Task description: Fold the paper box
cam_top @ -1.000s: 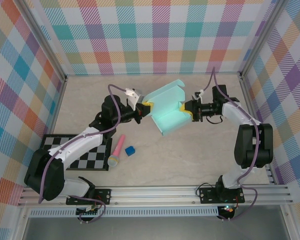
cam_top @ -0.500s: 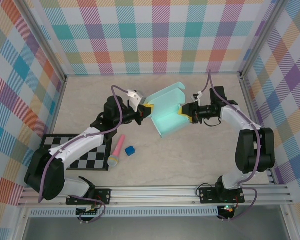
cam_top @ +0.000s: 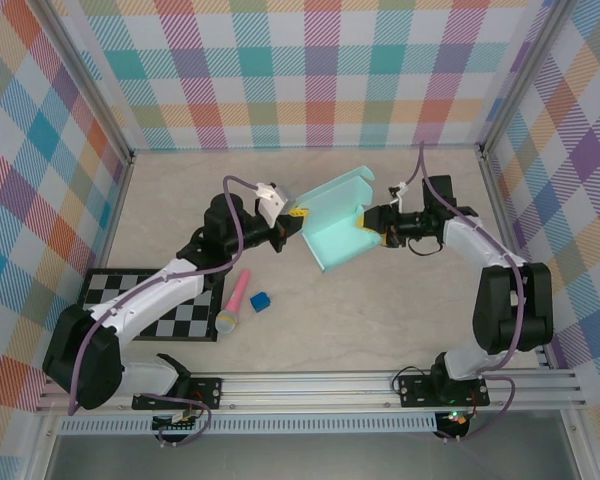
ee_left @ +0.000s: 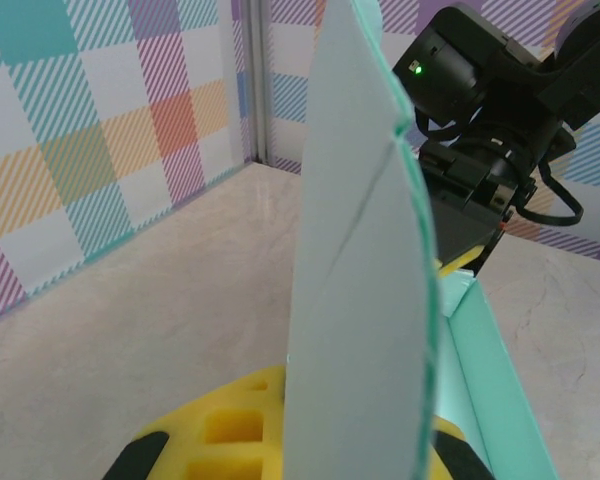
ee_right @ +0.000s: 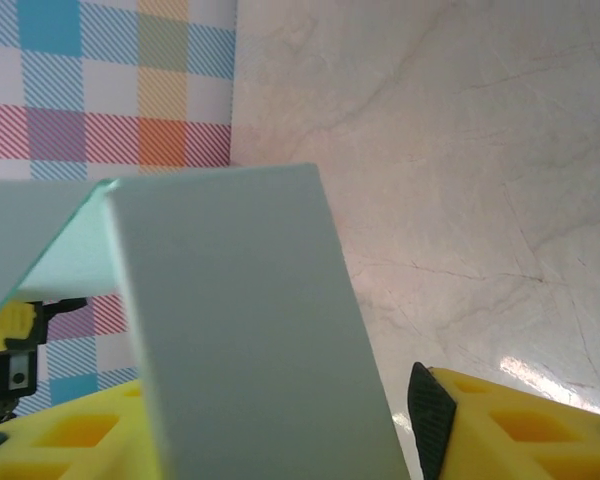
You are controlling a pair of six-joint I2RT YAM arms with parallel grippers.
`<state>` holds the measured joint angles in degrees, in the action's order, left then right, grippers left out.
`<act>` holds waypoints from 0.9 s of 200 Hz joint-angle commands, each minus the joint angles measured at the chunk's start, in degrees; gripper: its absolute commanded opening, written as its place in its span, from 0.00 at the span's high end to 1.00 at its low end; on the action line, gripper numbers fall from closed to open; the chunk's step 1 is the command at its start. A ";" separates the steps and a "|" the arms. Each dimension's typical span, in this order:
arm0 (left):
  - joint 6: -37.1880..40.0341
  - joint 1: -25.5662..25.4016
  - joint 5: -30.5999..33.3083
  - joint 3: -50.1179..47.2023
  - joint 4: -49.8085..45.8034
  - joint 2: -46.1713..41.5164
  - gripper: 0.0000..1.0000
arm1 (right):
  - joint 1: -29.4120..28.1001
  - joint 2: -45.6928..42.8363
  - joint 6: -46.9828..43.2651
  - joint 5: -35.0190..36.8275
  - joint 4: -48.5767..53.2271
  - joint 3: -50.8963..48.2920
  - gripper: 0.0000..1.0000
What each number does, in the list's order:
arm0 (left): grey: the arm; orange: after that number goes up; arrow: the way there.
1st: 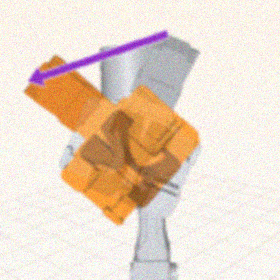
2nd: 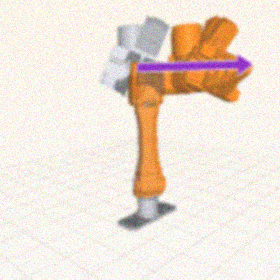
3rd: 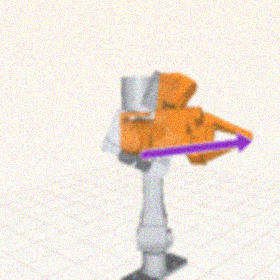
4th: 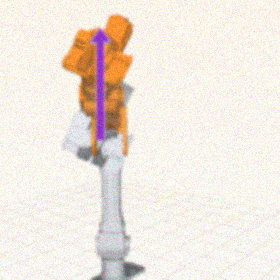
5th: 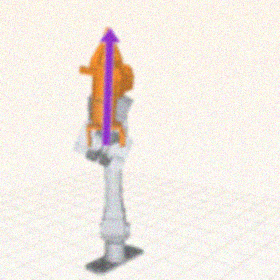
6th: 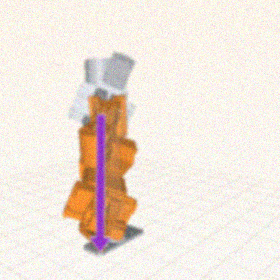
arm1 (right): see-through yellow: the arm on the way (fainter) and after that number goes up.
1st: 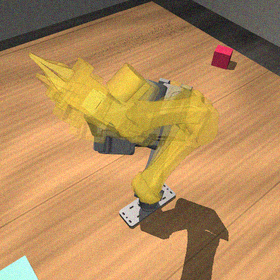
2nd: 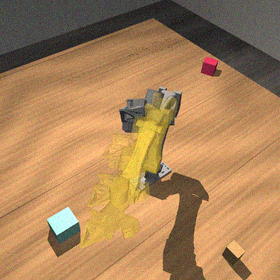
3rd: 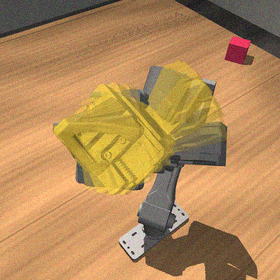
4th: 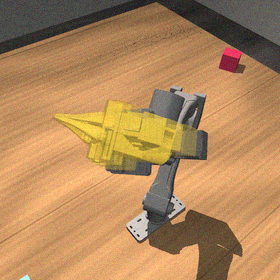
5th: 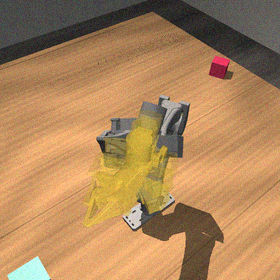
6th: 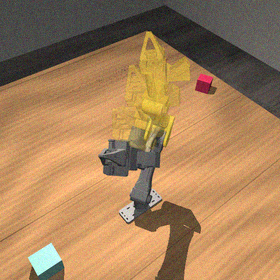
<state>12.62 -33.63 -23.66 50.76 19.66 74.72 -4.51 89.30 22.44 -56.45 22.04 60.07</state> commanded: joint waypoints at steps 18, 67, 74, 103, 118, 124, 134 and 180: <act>3.55 -0.56 1.25 -0.56 1.50 -1.70 1.00 | 3.32 -2.56 -2.74 -7.62 2.10 -0.51 0.36; 3.34 -0.56 -0.42 1.13 1.27 -0.49 1.00 | 3.64 -0.12 -5.06 -12.64 4.51 -0.74 0.41; 3.20 -0.56 -0.51 1.21 1.26 -0.41 1.00 | 3.63 0.15 -5.03 -13.17 4.41 -0.66 0.43; 2.96 -0.56 -0.55 1.31 1.17 -0.36 1.00 | 3.60 0.77 -5.64 -13.74 4.78 -0.22 0.51; 2.35 -0.56 -0.51 1.23 1.71 -0.38 1.00 | 3.52 1.29 -5.66 -14.10 4.77 -0.31 0.50; 1.97 -0.55 -0.43 1.17 2.10 -0.44 1.00 | 3.38 1.48 -5.63 -14.37 4.72 -0.39 0.49; 1.01 -0.56 -0.21 1.04 2.95 -0.64 1.00 | 3.07 1.78 -5.35 -14.31 4.57 -0.40 0.47; -2.68 0.29 -0.25 0.91 5.98 -1.33 1.00 | 2.98 2.50 -4.20 -15.53 4.15 -0.22 0.44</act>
<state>13.06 -33.54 -22.85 50.72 19.88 74.50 -0.43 91.05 18.59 -67.05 26.04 59.88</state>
